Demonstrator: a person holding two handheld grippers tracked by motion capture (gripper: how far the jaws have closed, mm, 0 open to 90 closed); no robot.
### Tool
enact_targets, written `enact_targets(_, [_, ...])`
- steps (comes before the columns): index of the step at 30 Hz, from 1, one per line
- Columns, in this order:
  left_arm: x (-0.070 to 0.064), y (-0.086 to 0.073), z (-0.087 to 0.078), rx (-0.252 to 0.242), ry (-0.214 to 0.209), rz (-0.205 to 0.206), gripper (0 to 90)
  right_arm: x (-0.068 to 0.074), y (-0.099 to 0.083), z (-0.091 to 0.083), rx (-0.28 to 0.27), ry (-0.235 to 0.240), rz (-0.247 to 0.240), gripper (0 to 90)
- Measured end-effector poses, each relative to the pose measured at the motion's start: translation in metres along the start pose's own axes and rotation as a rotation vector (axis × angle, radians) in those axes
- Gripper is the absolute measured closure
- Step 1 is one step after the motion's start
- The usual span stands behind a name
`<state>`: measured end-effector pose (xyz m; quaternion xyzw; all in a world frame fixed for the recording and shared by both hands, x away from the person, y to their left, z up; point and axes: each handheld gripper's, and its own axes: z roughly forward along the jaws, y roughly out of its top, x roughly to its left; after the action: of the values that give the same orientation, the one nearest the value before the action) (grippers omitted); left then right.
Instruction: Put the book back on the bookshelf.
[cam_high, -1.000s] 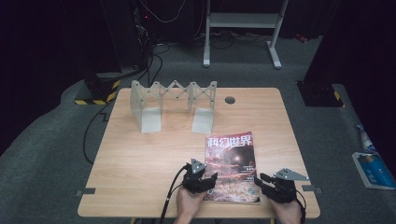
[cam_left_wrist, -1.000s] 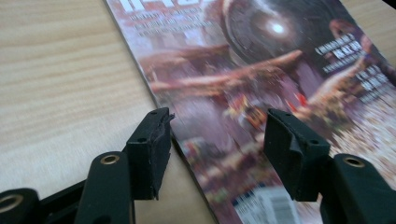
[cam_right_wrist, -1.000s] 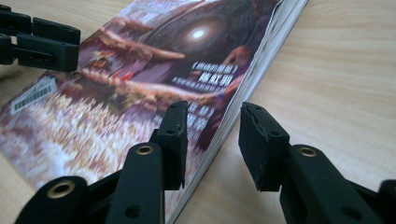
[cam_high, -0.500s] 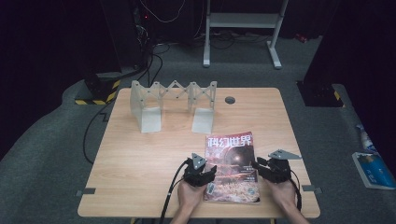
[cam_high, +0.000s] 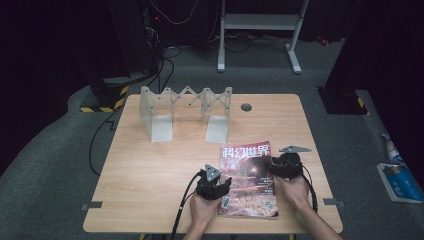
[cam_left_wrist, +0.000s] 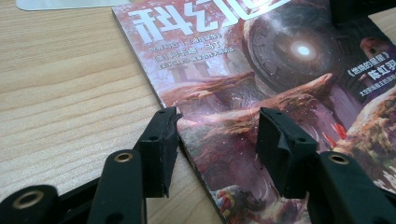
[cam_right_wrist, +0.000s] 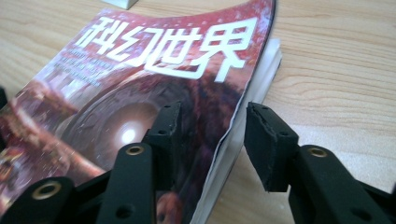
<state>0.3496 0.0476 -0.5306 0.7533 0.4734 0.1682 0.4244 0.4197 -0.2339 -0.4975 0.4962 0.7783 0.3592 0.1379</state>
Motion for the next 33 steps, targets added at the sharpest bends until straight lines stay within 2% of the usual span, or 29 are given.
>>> enact_targets(4, [0.000, 0.000, 0.000, -0.002, 0.001, -0.001, 48.1, -0.003, 0.005, 0.005, 0.016, 0.002, 0.026, 52.6])
enact_targets(16, [0.000, 0.000, 0.001, -0.004, 0.003, 0.001, 47.8, -0.008, 0.015, 0.021, 0.072, 0.013, 0.057, 45.3])
enact_targets(20, [0.000, 0.000, 0.001, -0.006, 0.005, 0.001, 47.7, -0.014, 0.014, 0.025, 0.087, 0.038, 0.101, 41.6])
enact_targets(21, [0.000, 0.000, 0.001, -0.007, 0.006, 0.001, 47.7, -0.015, 0.014, 0.025, 0.087, 0.047, 0.110, 41.6])
enact_targets(25, [0.000, 0.000, 0.002, -0.009, 0.005, 0.002, 47.7, -0.012, 0.014, 0.025, 0.087, 0.051, 0.084, 43.4])
enact_targets(29, [0.000, 0.000, 0.002, -0.010, 0.010, 0.013, 47.7, -0.013, 0.013, 0.025, 0.087, 0.059, 0.108, 44.5])
enact_targets(33, [-0.001, 0.000, 0.002, -0.015, 0.011, 0.012, 47.7, -0.012, 0.014, 0.021, 0.067, 0.051, 0.105, 52.0])
